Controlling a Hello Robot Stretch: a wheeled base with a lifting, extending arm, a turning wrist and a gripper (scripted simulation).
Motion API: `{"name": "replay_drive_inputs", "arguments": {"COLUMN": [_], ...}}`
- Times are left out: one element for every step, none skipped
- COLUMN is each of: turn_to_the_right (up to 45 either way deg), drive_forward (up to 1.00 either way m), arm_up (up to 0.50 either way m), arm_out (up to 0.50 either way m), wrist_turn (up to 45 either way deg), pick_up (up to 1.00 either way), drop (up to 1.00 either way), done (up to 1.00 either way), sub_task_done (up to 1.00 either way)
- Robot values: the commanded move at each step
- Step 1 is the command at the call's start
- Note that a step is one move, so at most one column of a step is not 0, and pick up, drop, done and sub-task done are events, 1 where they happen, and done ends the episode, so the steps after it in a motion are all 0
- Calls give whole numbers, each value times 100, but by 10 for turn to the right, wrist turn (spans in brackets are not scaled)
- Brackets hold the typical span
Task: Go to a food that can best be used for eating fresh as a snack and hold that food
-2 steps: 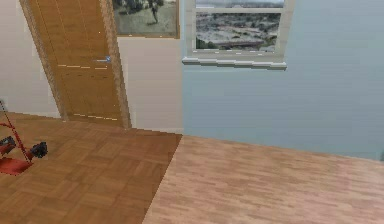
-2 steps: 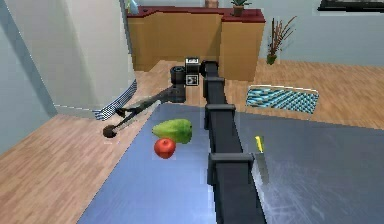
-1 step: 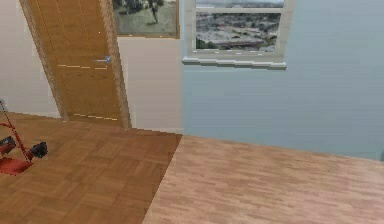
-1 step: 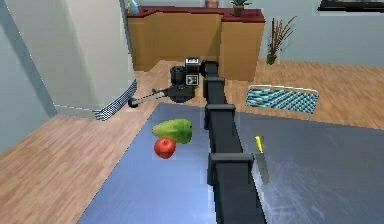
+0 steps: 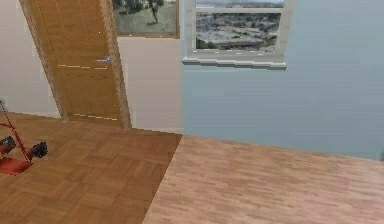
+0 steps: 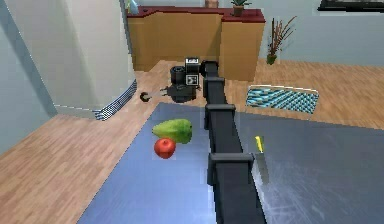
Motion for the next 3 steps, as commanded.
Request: {"name": "replay_drive_inputs", "arguments": {"turn_to_the_right": [0, 0, 0], "drive_forward": [0, 0, 0], "arm_up": [-30, 0, 10], "arm_out": [0, 0, 0], "wrist_turn": [0, 0, 0], "pick_up": [0, 100, 0], "drop": [0, 0, 0], "done": [0, 0, 0], "sub_task_done": [0, 0, 0]}}
